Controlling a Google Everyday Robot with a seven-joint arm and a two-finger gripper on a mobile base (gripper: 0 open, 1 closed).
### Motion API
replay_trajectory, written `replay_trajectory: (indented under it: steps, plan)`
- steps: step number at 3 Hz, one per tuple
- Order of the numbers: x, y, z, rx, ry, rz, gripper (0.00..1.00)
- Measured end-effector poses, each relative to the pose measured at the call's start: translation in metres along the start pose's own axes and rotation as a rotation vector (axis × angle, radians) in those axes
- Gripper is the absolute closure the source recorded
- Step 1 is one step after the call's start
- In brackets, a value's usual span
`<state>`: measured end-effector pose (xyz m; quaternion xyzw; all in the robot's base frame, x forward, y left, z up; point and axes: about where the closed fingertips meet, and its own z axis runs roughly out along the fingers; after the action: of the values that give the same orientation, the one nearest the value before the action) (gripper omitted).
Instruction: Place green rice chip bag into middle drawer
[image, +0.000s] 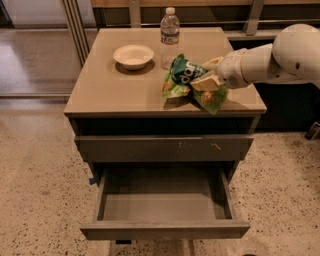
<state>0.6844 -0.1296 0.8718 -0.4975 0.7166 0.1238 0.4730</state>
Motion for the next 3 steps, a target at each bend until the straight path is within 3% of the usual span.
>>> replay_trajectory:
  steps: [1, 2, 3]
  plan:
    - [0.000, 0.000, 0.000, 0.000, 0.000, 0.000, 1.00]
    - [0.000, 0.000, 0.000, 0.000, 0.000, 0.000, 1.00]
    - [-0.011, 0.013, -0.010, -0.047, -0.039, -0.039, 1.00]
